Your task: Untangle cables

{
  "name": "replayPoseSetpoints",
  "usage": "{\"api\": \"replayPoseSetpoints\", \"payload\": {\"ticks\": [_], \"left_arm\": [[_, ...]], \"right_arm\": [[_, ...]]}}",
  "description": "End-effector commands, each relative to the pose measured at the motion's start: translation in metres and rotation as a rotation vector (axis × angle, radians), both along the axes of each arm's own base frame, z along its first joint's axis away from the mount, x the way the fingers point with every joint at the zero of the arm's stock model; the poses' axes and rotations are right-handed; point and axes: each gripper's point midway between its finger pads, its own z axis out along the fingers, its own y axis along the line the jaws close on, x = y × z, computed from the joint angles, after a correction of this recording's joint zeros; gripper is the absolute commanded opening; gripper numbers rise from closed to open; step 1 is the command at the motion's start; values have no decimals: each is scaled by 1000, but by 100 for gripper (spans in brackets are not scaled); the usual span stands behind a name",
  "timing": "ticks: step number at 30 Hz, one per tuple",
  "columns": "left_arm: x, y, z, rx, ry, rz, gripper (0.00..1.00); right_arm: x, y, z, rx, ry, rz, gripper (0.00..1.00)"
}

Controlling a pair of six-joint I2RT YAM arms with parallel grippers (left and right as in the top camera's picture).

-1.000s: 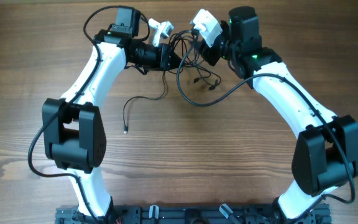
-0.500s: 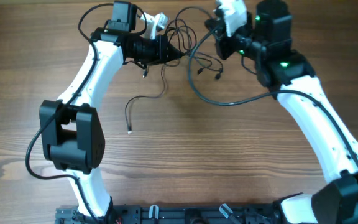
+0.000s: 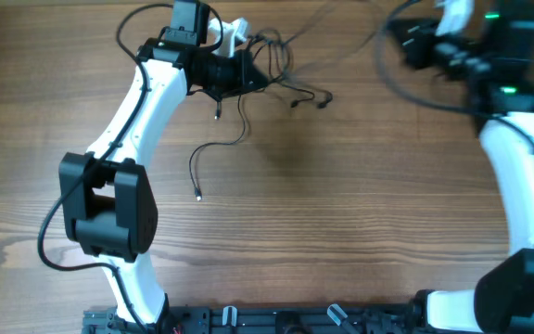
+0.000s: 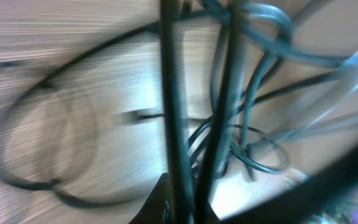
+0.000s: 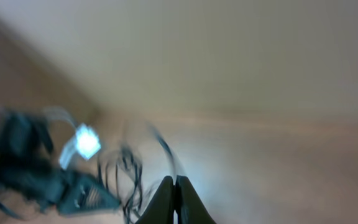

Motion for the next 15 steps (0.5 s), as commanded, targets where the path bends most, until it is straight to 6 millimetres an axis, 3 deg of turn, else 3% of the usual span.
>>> {"api": "replayPoseSetpoints", "payload": {"ticks": [1, 5, 7, 10, 15], "left_arm": [[19, 66, -42, 214, 42, 194, 4], [21, 72, -41, 210, 43, 205, 4], [20, 72, -41, 209, 36, 192, 4], [14, 53, -33, 130, -16, 53, 4], [-6, 23, -12, -31, -138, -218, 4]], "right_arm": [[-41, -49, 72, 106, -124, 74, 4], [-54, -78, 74, 130, -121, 74, 5], [-55, -84, 67, 149, -81, 56, 16], [-58, -74, 52, 110, -62, 89, 26], [-56, -39, 10, -52, -15, 125, 40]]}}
